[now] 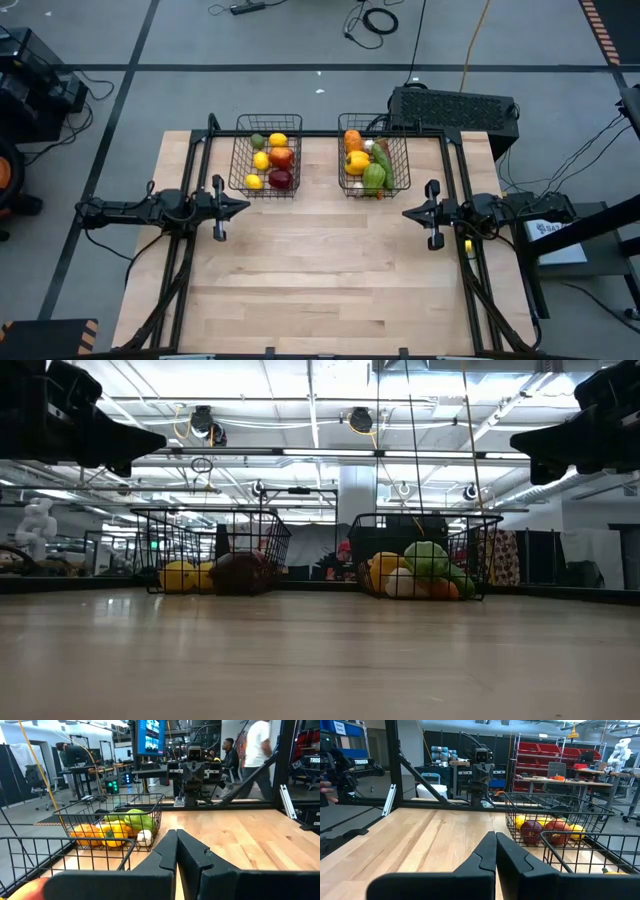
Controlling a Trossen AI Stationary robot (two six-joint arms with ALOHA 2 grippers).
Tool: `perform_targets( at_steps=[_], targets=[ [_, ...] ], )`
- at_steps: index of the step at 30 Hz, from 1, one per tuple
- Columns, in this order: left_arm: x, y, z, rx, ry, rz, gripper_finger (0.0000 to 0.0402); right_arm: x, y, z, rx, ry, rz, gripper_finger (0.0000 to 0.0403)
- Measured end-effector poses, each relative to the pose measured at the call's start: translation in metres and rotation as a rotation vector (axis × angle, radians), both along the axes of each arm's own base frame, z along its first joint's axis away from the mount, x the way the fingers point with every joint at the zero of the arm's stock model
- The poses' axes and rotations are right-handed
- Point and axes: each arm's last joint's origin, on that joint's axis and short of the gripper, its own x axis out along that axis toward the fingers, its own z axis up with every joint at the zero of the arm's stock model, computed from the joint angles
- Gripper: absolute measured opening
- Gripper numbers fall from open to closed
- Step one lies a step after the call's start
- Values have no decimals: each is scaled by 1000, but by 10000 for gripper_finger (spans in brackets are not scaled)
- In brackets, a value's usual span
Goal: Sort produce into baskets
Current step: Return to Home Position
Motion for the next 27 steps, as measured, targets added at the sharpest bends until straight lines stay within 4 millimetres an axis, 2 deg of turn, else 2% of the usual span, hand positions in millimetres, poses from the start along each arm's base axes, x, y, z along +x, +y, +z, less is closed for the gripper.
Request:
perform_targets(
  at_steps=[6, 27],
  targets=[
    [0, 0, 0, 0, 0, 1, 19, 0, 0, 0, 0, 0, 0, 0],
    [0, 0, 0, 0, 1, 4, 20, 0, 0, 0, 0, 0, 0, 0]
  ],
)
